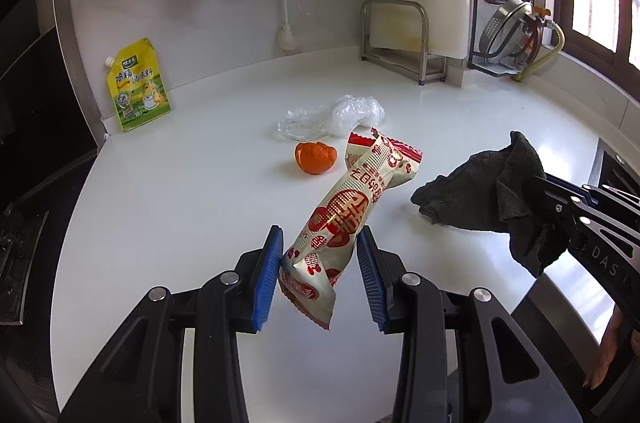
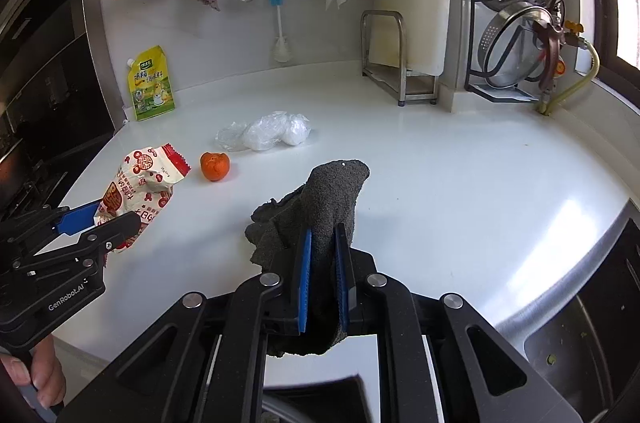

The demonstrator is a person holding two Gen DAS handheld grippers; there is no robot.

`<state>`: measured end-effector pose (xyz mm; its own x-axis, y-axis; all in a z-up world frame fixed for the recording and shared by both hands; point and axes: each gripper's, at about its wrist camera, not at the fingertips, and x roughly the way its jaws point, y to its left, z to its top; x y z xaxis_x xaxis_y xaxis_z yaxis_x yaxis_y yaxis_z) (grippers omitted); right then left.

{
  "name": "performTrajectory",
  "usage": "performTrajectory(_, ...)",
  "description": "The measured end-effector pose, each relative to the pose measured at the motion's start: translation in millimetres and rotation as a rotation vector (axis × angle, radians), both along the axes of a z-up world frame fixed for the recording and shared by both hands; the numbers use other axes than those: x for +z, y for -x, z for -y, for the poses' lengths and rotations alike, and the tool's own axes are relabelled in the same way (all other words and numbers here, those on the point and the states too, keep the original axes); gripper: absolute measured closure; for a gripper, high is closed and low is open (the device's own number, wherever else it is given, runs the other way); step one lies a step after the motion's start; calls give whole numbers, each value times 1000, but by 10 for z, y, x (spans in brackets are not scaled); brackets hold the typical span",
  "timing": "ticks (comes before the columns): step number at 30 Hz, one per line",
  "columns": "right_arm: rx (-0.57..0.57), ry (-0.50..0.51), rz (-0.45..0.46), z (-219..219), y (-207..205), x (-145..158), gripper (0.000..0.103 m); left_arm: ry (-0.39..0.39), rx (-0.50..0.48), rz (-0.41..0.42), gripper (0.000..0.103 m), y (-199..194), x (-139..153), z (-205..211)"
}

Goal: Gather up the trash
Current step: 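Carry the wrapper with the left gripper while the right gripper carries the cloth over the bin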

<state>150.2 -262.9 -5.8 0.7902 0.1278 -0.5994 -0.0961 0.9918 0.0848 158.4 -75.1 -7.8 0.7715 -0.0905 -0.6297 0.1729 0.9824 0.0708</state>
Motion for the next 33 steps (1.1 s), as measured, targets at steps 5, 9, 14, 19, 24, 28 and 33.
performTrajectory(5,-67,-23,20,-29,537,6,92,2,-23,9,65,409,-16,-41)
performTrajectory(9,-116,-32,18,-57,932,-34,92,8,-45,16,65,719,-41,-65)
performTrajectory(14,-143,-2,23,-175,1398,-62,92,22,-77,20,65,1072,-65,-97)
performTrajectory(19,-157,-8,15,-258,1794,-133,92,30,-112,7,65,1370,-152,-94)
performTrajectory(24,-153,-36,-12,-290,2104,-253,92,48,-169,-37,65,1613,-320,-47)
performTrajectory(28,-149,-54,-36,-326,2272,-386,92,48,-204,-67,65,1759,-468,-6)
performTrajectory(33,-135,-55,-72,-379,2363,-560,92,40,-223,-106,65,1850,-635,8)
